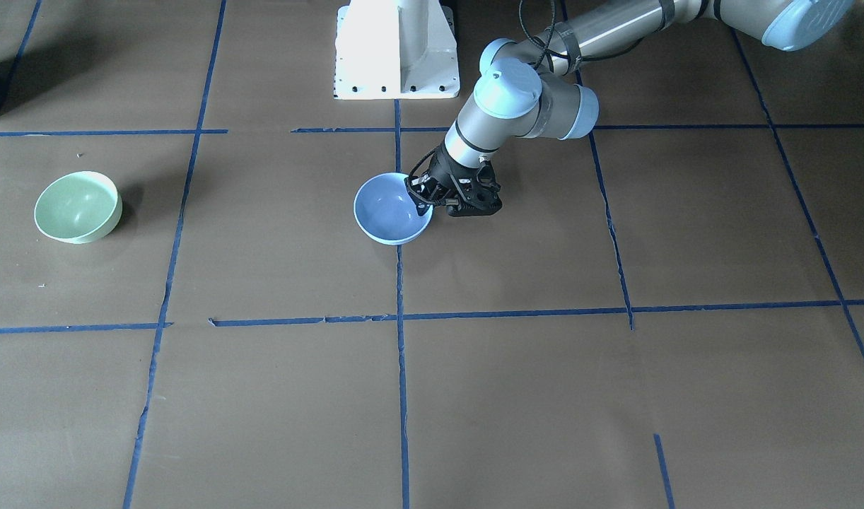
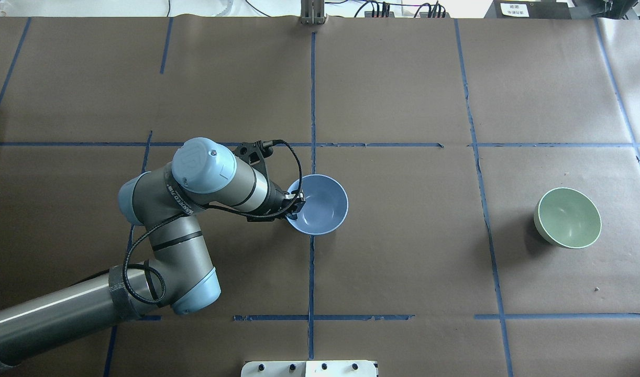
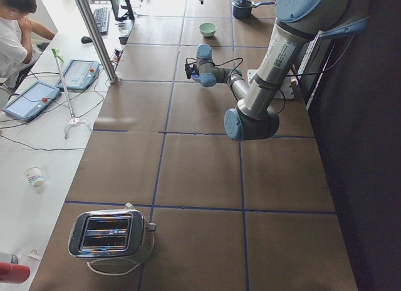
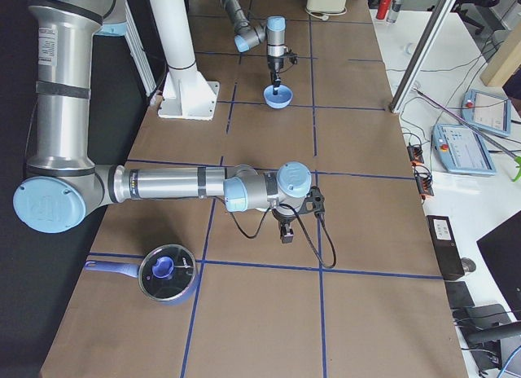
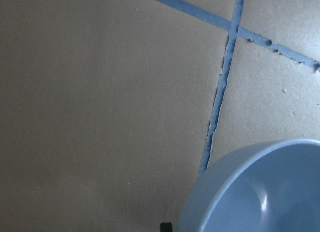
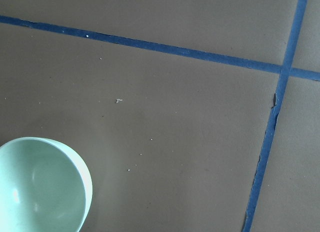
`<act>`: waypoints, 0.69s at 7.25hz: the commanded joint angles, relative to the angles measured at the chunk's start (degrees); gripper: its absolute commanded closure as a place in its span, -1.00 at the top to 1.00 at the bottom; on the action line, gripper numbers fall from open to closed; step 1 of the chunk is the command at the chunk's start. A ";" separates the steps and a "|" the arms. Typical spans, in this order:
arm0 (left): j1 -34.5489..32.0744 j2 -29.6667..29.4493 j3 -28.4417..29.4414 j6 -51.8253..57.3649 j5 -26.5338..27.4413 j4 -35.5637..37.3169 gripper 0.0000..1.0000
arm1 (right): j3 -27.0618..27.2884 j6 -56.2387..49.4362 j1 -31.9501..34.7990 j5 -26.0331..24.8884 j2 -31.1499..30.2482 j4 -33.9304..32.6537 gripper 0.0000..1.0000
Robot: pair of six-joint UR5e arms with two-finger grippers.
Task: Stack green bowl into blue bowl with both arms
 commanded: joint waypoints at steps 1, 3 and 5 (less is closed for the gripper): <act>0.15 0.02 0.36 0.10 -0.01 -0.07 -0.80 | 0.00 0.00 -0.19 0.00 0.09 0.00 1.00; -0.46 0.20 -0.51 0.28 1.39 0.02 0.98 | 0.00 0.00 -1.14 -0.17 0.52 0.09 1.00; -3.44 0.64 -5.25 -0.07 3.42 0.19 0.99 | 0.26 7.23 -4.20 -0.17 0.36 6.27 1.00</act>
